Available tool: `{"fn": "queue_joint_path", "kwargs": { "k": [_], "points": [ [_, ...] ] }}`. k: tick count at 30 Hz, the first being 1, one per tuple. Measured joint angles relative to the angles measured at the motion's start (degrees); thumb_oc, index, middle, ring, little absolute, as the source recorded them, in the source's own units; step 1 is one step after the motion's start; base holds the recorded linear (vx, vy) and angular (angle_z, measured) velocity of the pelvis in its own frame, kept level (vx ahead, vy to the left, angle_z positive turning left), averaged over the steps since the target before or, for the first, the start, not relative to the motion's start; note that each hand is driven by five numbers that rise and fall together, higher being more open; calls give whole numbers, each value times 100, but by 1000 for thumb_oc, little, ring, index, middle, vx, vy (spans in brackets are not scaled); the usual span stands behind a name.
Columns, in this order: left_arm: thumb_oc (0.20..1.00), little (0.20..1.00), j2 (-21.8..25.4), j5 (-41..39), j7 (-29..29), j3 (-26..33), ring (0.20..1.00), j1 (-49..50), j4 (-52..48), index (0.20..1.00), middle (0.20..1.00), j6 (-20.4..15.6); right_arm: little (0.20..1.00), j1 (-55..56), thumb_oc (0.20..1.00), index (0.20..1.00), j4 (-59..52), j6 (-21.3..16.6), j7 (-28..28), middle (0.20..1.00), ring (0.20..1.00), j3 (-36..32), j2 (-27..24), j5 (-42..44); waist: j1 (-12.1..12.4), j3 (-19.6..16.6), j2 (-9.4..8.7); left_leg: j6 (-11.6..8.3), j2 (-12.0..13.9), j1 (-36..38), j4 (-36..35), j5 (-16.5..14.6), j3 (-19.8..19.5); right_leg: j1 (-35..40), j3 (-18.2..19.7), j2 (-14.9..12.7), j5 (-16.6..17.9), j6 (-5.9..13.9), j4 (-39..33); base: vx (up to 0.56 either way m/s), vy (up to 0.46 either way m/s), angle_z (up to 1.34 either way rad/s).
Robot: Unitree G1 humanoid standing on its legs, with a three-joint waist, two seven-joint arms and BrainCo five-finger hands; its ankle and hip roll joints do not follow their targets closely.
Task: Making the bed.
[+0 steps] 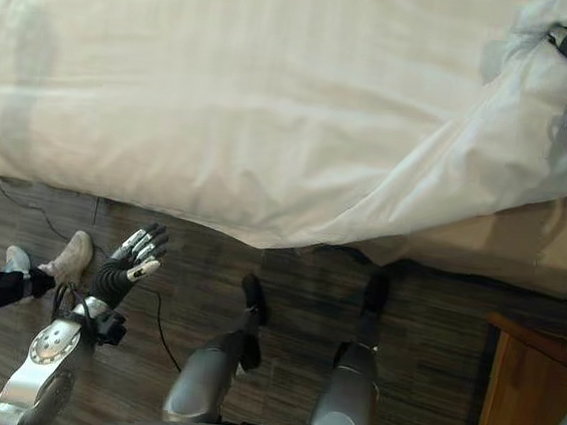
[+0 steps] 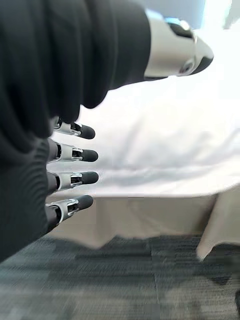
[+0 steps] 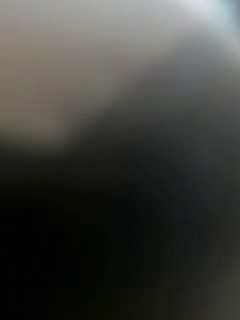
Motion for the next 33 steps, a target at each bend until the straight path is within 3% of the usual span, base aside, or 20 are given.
{"fn": "queue_joint_path", "kwargs": {
  "k": [3, 4, 6, 8, 10, 14, 15, 16, 21, 28, 33],
  "points": [
    [1000, 1000, 1, 135, 21, -183, 1000, -267, 126, 1000, 1000, 5, 200, 920, 200, 200, -337, 34, 16, 200, 200, -574, 55, -184, -312, 17, -185, -82, 9, 430, -1, -133, 126, 313, 148, 18, -107, 89, -2, 111, 115, -22],
    [1000, 1000, 34, 136, 25, -202, 1000, -568, 646, 1000, 1000, 52, 200, 1062, 200, 200, -716, 266, 44, 200, 200, -685, 311, -210, -454, -11, -235, -72, 13, 562, 0, -183, 215, 371, 239, 39, -103, 87, -1, 79, -22, -53],
    [1000, 1000, -141, 349, 571, -213, 1000, -1251, 1095, 1000, 1000, 325, 200, 2194, 200, 200, -1515, 321, -118, 200, 200, -1744, 853, -438, -633, -35, -384, -129, 69, 769, -37, -289, 357, 481, 417, 69, -116, 62, -1, 43, -74, -41],
    [1000, 1000, -305, 353, 724, -31, 1000, -1381, 1097, 1000, 1000, 334, 200, 3117, 200, 200, -1605, 406, -64, 200, 200, -2093, 836, -445, -778, -82, -476, -147, 80, 893, -34, -302, 397, 562, 452, 90, -117, 65, -1, 41, -59, -12],
    [1000, 1000, -370, 356, 767, 130, 1000, -1231, 1091, 1000, 1000, 404, 200, 4160, 200, 200, -1714, 491, 27, 200, 200, -2820, 1128, -440, -864, -166, -544, -127, 94, 1013, -35, -320, 464, 636, 523, 121, -140, 62, -1, 20, -47, -19],
    [1000, 1000, -403, 360, 796, 173, 1000, -1100, 1234, 1000, 1000, 500, 200, 4995, 200, 200, -1772, 484, 64, 200, 200, -3234, 1630, -439, -1005, -209, -615, -108, 85, 1265, -35, -377, 609, 793, 664, 134, -149, 73, -1, 6, -44, -18],
    [1000, 1000, -416, 360, 796, 134, 1000, -1082, 1234, 1000, 1000, 511, 260, 5113, 260, 260, -1769, 459, 93, 260, 260, -3237, 1733, -439, -1024, -266, -630, -115, 80, 1278, -35, -383, 621, 789, 677, 131, -155, 70, -1, -10, -37, -4],
    [1000, 1000, -420, 359, 796, 128, 1000, -1076, 1235, 1000, 1000, 514, 1000, 5107, 1000, 1000, -1770, 452, 98, 1000, 1000, -3243, 1771, -439, -1016, -283, -628, -114, 80, 1279, -35, -383, 626, 788, 681, 132, -155, 70, -1, -33, -34, -11],
    [1000, 1000, -431, 353, 783, -46, 1000, -936, 1381, 1000, 1000, 552, 1000, 5231, 1000, 1000, -1055, 350, 254, 1000, 1000, -3112, 2436, -440, -1017, -484, -860, -105, 63, 1439, -35, -411, 805, 816, 876, 153, -147, 64, -2, -23, -17, -15],
    [1000, 1000, -539, 337, 741, -213, 1000, -930, 1789, 1000, 1000, 566, 1000, 5137, 1000, 1000, 347, 169, 4, 1000, 1000, -2808, 3305, -581, -973, -726, -993, -140, 116, 1566, -36, -461, 791, 965, 840, 191, -172, 76, -3, 9, -47, 1],
    [1000, 1000, -499, 336, 551, -323, 1000, -677, 1720, 1000, 1000, 697, 1000, 5003, 1000, 1000, 1264, 244, -121, 1000, 1000, -2600, 3273, -1120, -785, -982, -1133, -172, 210, 1586, -35, -483, 739, 1038, 727, 266, -242, 67, -4, -6, -30, 7]
  ]
}}
